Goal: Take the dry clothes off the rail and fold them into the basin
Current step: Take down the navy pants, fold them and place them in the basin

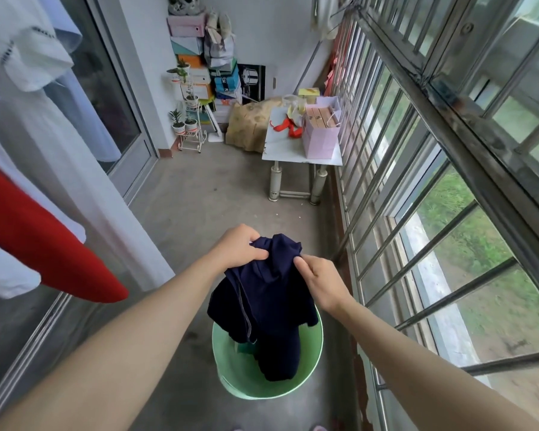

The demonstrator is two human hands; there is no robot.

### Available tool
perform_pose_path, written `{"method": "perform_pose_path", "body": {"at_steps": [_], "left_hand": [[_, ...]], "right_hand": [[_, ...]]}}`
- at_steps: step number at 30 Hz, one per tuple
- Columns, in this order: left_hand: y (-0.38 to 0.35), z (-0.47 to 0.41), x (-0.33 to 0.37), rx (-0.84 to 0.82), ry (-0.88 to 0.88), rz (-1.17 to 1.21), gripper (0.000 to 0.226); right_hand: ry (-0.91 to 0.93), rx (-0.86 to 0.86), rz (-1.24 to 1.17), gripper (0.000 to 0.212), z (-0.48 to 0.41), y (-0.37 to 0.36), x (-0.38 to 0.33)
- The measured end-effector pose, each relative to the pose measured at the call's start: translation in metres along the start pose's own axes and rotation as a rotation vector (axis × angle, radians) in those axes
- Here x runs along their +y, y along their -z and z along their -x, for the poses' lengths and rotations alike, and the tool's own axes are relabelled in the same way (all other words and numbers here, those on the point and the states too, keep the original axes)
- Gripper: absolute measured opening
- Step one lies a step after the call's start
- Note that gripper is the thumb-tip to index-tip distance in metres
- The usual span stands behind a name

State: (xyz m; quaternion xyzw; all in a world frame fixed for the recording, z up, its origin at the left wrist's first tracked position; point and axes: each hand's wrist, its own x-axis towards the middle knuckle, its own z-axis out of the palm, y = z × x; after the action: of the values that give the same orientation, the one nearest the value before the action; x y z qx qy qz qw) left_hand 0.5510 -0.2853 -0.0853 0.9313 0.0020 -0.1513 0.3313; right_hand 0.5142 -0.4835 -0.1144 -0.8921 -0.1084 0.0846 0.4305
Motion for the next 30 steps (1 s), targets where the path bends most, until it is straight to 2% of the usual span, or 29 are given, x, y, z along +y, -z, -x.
{"method": "perform_pose_path", "body": {"at_steps": [3, 6, 7, 9, 12, 13, 15, 16, 18, 19, 21, 23, 25, 27, 30], "left_hand": [[-0.007, 0.001, 0.006, -0.016, -0.011, -0.012, 0.026], [-0.012, 0.001, 0.009, 0.026, -0.021, -0.006, 0.016], [-0.012, 0.002, 0.009, 0.047, -0.030, 0.014, 0.011], [-0.008, 0.004, 0.011, 0.082, -0.055, 0.022, 0.018], [0.001, 0.009, 0.013, 0.097, -0.102, -0.021, 0.033], [0.002, 0.011, 0.014, 0.092, -0.124, -0.019, 0.035], [0.004, 0.017, 0.017, 0.073, -0.148, 0.004, 0.034], [0.003, 0.020, 0.020, 0.060, -0.157, 0.026, 0.033], [0.000, 0.026, 0.028, 0.025, -0.176, 0.086, 0.029], [-0.003, 0.028, 0.033, -0.004, -0.189, 0.122, 0.023], [-0.008, 0.033, 0.040, -0.056, -0.195, 0.174, 0.011], [-0.011, 0.037, 0.042, -0.080, -0.161, 0.113, 0.024], [-0.012, 0.039, 0.043, -0.069, -0.151, -0.130, 0.046], [-0.014, 0.041, 0.044, -0.058, -0.161, -0.325, 0.055], [-0.015, 0.036, 0.038, -0.030, -0.168, -0.301, 0.036]], "right_hand": [[-0.191, -0.004, -0.257, 0.034, -0.006, 0.004, -0.006], [-0.386, -0.038, -0.542, 0.029, -0.014, 0.008, -0.011], [-0.438, -0.032, -0.563, 0.030, -0.017, 0.011, -0.013], [-0.515, -0.057, -0.548, 0.030, -0.020, 0.020, -0.020], [-0.536, -0.236, -0.396, 0.016, -0.018, 0.029, -0.025], [-0.550, -0.298, -0.394, 0.018, -0.016, 0.032, -0.027], [-0.598, -0.378, -0.479, 0.048, -0.017, 0.035, -0.027], [-0.606, -0.414, -0.527, 0.051, -0.018, 0.036, -0.029], [-0.616, -0.460, -0.609, 0.032, -0.017, 0.033, -0.037], [-0.637, -0.461, -0.639, 0.021, -0.017, 0.030, -0.039], [-0.720, -0.439, -0.725, 0.016, -0.020, 0.023, -0.039], [-0.781, -0.425, -0.859, 0.020, -0.023, 0.019, -0.042], [-0.814, -0.393, -0.941, 0.026, -0.025, 0.018, -0.045], [-0.835, -0.363, -0.974, 0.028, -0.025, 0.015, -0.046], [-0.814, -0.254, -1.067, 0.022, -0.022, 0.014, -0.049]]}}
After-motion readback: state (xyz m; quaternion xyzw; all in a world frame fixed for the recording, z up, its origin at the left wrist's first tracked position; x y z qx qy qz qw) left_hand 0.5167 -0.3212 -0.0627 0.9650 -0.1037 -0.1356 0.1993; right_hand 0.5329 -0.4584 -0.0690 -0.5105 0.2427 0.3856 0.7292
